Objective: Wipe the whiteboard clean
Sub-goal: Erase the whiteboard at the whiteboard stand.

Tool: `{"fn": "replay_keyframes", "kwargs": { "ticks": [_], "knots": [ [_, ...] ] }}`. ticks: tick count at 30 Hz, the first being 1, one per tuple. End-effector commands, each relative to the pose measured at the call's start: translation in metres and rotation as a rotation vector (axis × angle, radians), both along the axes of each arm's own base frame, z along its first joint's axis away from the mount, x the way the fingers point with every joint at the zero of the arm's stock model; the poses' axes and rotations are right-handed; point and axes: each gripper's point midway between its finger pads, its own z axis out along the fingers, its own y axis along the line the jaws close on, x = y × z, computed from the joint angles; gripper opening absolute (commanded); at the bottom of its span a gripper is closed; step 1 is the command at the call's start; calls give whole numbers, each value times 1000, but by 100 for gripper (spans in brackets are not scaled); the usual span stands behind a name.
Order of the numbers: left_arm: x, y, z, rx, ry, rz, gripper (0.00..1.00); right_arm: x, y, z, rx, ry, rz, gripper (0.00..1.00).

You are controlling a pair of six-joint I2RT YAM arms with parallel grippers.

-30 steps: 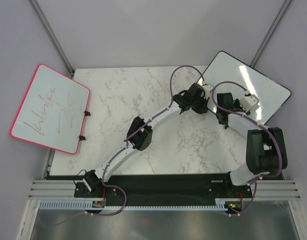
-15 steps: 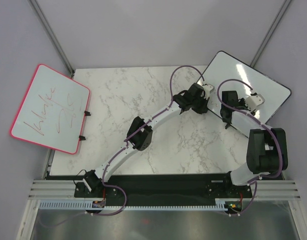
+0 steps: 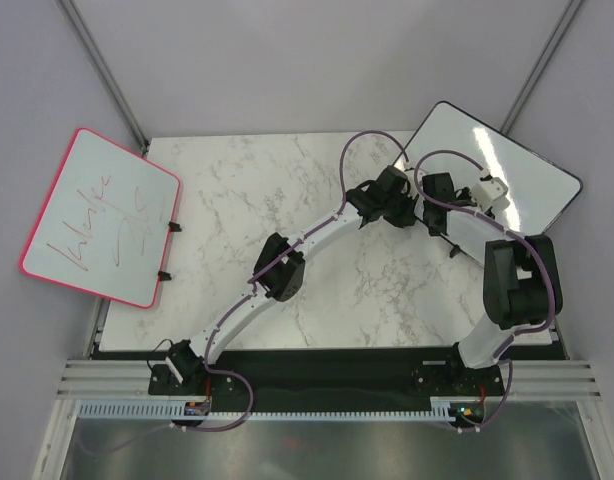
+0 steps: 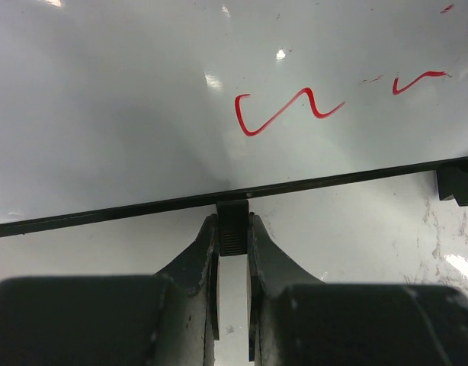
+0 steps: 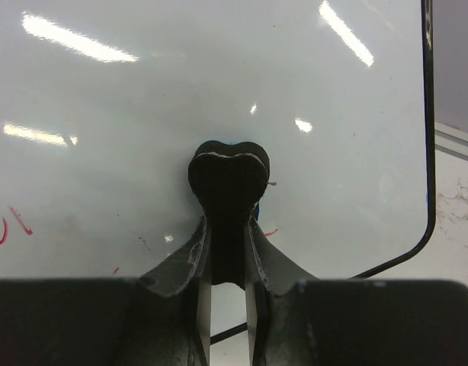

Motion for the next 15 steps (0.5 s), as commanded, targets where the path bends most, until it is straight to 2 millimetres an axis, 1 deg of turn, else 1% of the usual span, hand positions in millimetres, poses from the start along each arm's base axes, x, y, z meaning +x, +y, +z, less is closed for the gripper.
{"fn": "replay_keyframes", "kwargs": {
  "ticks": [1,3,4,5,6,7,8,9,10,12,15],
  "knots": [
    [-32,-8,-13,6,89,-87,2,10,10,-12,90,-79,-9,0],
    [-31,-7,-15,9,91,-85,2,1,4,-9,81,-81,-25,0],
    [-31,-8,-13,7,89,-85,2,-9,-4,-14,80,-71,-53,0],
    [-31,-8,-13,7,89,-85,2,-17,-9,-14,76,-67,-70,0],
    [-31,-8,-13,6,88,-86,2,-23,-14,-8,73,-85,-86,0],
    [-32,-8,-13,6,89,-88,2,-36,-26,-10,50,-72,-123,0],
    [-31,-8,-12,5,88,-87,2,-43,-31,-8,39,-69,-139,0],
    [-31,-8,-14,8,90,-85,2,-49,-36,-1,31,-86,-152,0],
    [-31,-8,-14,8,90,-85,2,-58,-44,-1,17,-76,-175,0],
    [-32,-9,-13,6,88,-87,2,-62,-44,2,14,-73,-170,0],
    [-32,-8,-14,9,89,-86,2,-59,-39,-6,51,-65,-153,0]
  ]
}}
